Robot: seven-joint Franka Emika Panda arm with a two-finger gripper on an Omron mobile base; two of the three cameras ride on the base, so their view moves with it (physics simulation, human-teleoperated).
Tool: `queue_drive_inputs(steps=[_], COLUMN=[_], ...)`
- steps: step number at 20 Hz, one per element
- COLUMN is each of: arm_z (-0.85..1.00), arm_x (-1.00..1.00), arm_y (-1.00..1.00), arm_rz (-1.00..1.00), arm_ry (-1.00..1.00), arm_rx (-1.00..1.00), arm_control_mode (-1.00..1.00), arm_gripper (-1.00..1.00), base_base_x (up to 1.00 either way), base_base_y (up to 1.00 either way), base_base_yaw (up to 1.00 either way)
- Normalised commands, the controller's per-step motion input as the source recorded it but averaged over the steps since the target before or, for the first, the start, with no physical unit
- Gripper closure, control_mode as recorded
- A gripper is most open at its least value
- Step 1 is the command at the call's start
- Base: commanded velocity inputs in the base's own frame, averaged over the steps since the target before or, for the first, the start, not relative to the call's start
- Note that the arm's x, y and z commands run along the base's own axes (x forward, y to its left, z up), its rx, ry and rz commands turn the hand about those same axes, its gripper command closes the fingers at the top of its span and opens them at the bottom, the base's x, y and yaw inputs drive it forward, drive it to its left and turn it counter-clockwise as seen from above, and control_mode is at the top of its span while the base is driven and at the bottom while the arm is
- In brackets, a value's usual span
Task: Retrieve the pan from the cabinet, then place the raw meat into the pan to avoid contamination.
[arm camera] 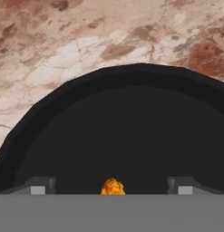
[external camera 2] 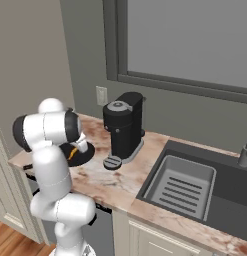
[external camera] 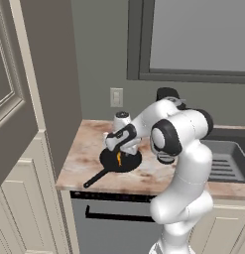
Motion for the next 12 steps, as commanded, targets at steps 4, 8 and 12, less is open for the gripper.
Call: queue_drive_inputs(steps=[4,8,12], arm_z=[0.35,0.4,0.43], arm_x=[0.0,-0.01,-0.06], arm_y=[0.0,0.0,0.0], arm_rz=[0.0,0.0,0.0], arm_ry=[0.0,-0.01,-0.01], arm_rx=[0.0,0.0,0.0], arm_control_mode=[-1.0,-1.0,-1.0], arm_gripper=[-1.0,-1.0,-1.0], base_base_x=[0.0,0.0,0.0], base_base_y=[0.0,0.0,0.0], base_base_yaw=[0.0,0.0,0.0])
